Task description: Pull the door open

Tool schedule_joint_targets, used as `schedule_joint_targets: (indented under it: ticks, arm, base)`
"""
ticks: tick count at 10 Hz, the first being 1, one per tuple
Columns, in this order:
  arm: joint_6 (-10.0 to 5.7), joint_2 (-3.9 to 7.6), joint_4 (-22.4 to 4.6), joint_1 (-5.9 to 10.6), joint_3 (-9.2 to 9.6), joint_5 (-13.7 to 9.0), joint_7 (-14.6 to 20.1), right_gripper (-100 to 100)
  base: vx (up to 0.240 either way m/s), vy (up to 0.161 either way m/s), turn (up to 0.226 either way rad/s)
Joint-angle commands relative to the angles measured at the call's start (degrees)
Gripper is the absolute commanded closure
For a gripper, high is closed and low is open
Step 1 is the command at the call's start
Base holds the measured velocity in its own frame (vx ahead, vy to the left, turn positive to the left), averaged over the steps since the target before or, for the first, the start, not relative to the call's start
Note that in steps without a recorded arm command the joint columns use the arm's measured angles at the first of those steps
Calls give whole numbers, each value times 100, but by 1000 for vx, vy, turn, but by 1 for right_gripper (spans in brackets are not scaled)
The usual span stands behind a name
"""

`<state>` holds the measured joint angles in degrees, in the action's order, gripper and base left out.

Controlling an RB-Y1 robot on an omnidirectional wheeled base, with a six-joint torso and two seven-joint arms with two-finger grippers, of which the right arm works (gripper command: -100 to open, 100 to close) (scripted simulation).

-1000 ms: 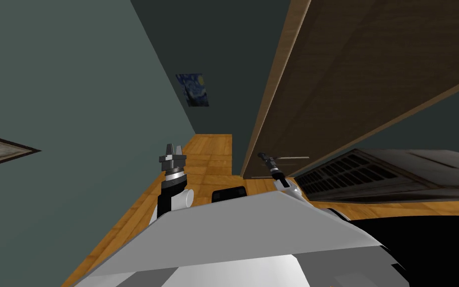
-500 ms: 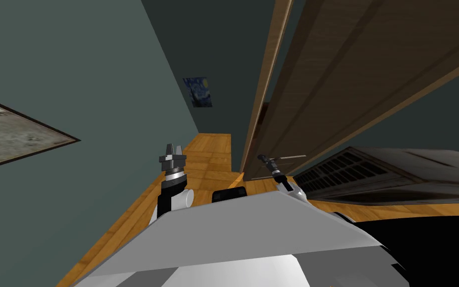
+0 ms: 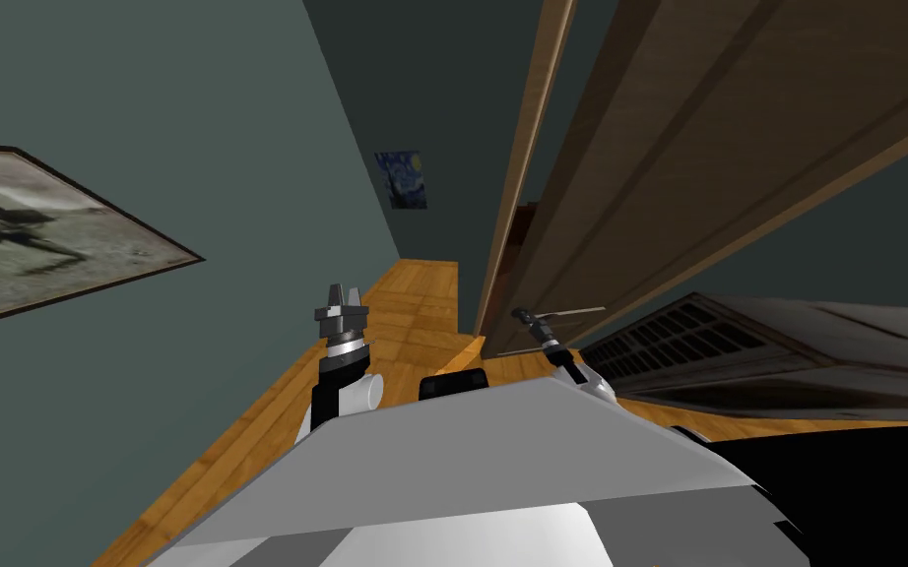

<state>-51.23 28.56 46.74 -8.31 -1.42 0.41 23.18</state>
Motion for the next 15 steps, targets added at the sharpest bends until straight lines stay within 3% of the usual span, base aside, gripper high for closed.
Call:
schedule_joint_targets:
  ticks: [1, 6, 7, 8, 9, 15]
  arm:
    - [-197, 75, -60, -87, 25, 18, 68, 100]
    - [-689, 282, -168, -347, 94, 60, 272, 100]
    - [-740, 303, -179, -374, 101, 64, 294, 100]
    - [-677, 277, -190, -346, 112, 67, 283, 100]
    - [-852, 318, -277, -413, 124, 80, 325, 100]
    - [-1411, 466, -506, -612, 150, 120, 442, 100]
  base:
    - [-189, -75, 183]
    - [-198, -68, 151]
    - [-135, -17, 81]
    - [-57, -9, 6]
    - [-142, -79, 211]
    - [-199, -77, 167]
